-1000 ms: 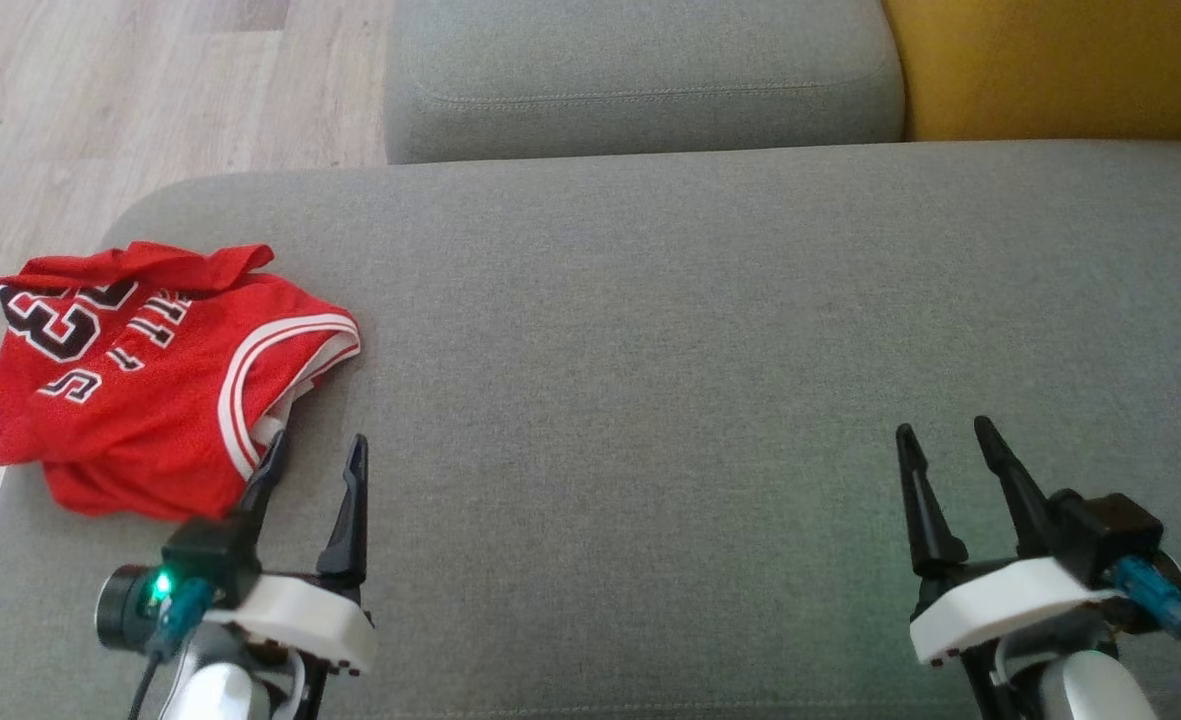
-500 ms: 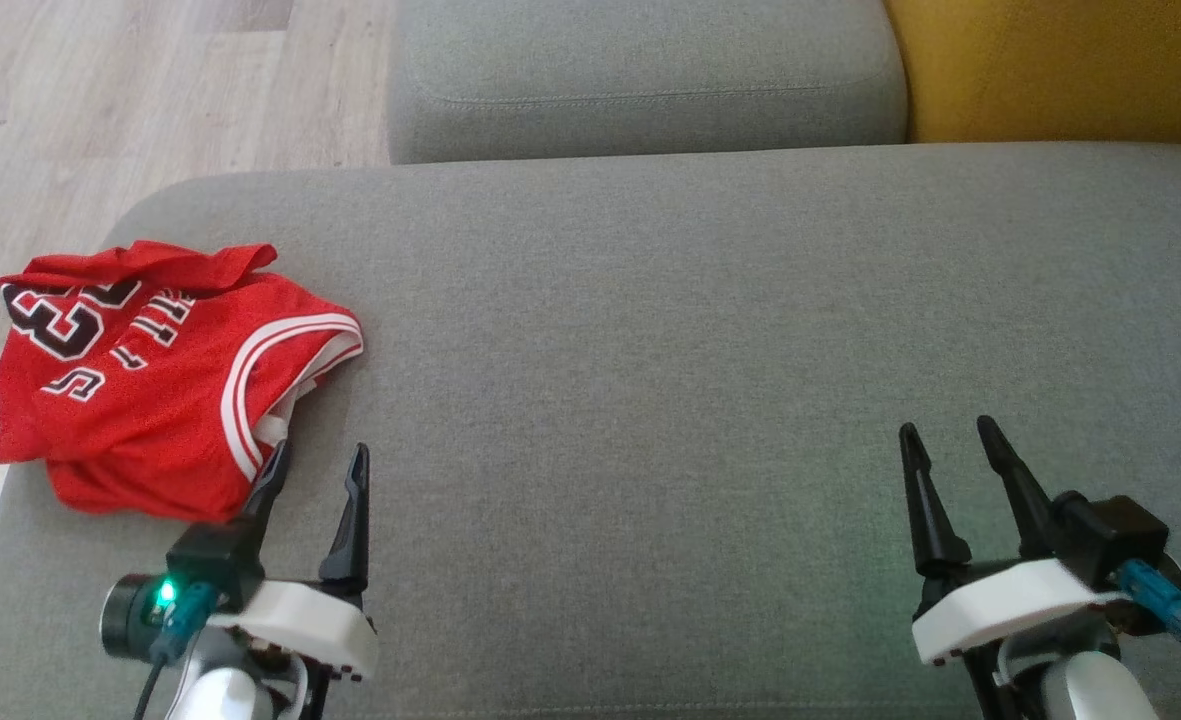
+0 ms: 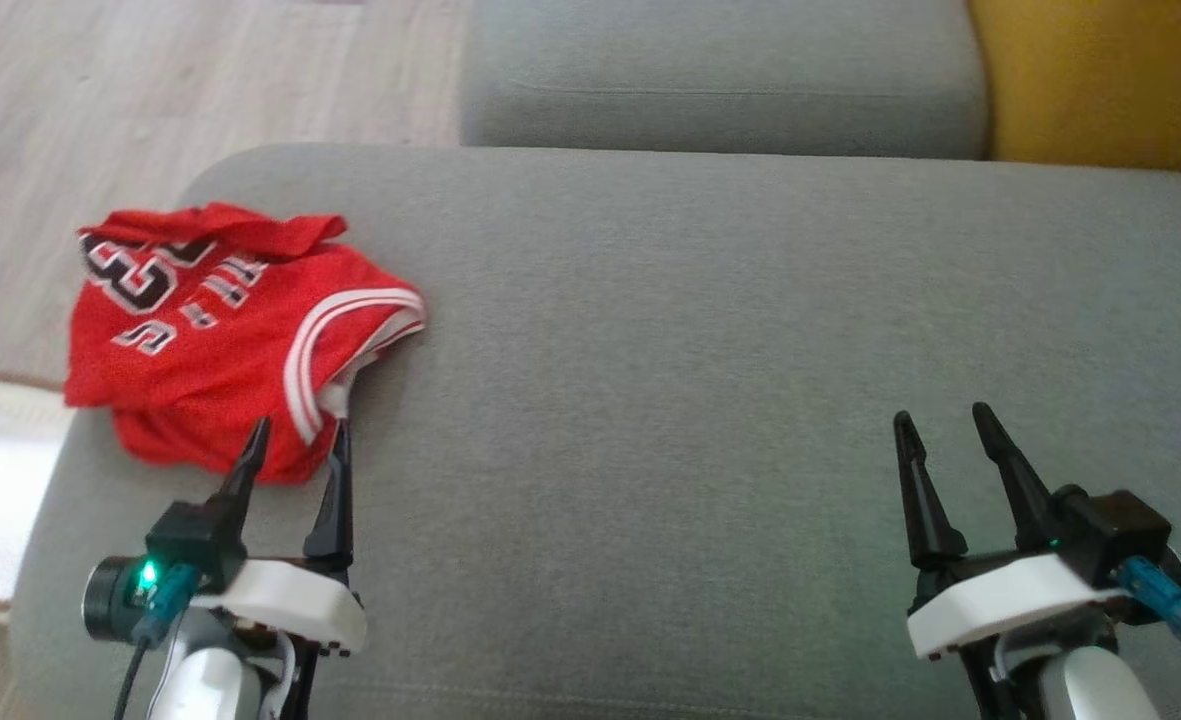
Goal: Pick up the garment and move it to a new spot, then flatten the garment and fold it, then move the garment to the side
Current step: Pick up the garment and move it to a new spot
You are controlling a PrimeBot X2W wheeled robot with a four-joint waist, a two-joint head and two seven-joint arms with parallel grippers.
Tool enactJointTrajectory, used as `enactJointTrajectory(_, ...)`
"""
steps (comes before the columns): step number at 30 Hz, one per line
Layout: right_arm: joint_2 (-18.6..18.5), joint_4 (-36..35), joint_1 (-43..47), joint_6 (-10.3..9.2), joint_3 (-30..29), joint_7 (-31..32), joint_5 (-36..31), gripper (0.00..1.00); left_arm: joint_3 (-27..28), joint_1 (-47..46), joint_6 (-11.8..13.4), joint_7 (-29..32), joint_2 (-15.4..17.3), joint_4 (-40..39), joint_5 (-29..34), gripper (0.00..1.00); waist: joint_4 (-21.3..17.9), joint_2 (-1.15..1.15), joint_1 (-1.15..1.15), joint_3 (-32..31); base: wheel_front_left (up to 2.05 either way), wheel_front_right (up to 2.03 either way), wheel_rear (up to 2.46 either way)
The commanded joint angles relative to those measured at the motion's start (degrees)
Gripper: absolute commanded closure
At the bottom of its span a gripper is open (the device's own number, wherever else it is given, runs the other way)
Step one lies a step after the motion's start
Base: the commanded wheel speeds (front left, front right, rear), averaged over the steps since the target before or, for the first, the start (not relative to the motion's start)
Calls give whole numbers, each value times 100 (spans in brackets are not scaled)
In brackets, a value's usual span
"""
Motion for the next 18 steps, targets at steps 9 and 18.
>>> enactJointTrajectory(9,-26,-517,-159,44,314,118,-59,0,353,-325,22,-70,87,-276,29,0,955,0,0,74,0,0,0)
enactJointTrajectory(18,-26,-612,-193,44,376,206,-66,0,430,-276,14,-70,81,-331,41,0,1308,0,0,149,0,0,0)
